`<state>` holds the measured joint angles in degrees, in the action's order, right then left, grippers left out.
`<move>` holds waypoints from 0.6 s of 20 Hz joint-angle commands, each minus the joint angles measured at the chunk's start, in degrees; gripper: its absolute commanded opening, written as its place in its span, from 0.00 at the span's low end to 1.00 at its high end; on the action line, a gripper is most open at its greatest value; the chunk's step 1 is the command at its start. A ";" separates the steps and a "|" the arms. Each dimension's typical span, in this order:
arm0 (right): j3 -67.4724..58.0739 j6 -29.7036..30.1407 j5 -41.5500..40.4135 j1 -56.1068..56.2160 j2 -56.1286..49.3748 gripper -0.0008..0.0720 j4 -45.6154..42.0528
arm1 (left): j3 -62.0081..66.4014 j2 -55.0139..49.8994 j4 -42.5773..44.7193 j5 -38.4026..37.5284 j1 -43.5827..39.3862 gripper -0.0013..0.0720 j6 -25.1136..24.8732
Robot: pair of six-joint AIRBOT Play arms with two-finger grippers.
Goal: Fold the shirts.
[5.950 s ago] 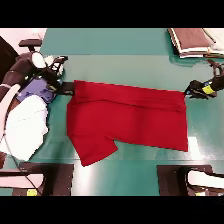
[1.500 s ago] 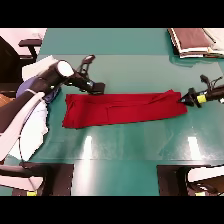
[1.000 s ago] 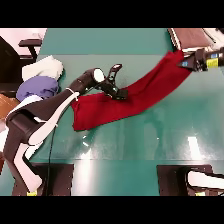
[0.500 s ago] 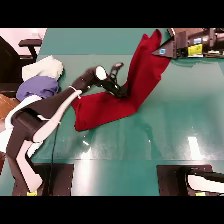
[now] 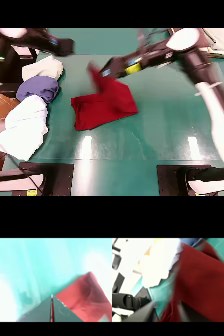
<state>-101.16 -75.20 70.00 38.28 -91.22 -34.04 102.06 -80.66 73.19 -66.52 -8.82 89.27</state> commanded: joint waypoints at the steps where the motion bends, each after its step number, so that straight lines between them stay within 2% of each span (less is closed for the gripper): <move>1: -0.04 2.12 -4.81 9.44 -7.15 0.61 -0.37 | 0.07 8.31 3.23 -1.92 5.99 0.05 -0.37; 4: 0.42 2.12 -0.72 8.50 -8.46 0.61 -2.56 | 0.07 9.94 3.39 -2.58 6.84 0.05 -1.03; 10: 17.18 -2.36 0.92 -8.87 1.07 0.64 -21.77 | 0.00 9.94 2.78 -5.01 6.25 0.05 -1.20; 12: 22.40 -2.45 0.37 -16.63 1.55 0.89 -20.61 | 0.00 9.51 2.73 -4.76 4.09 0.05 -1.20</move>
<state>-85.95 -76.07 70.35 30.41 -91.72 -50.63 102.08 -71.07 76.07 -70.87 -3.22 88.18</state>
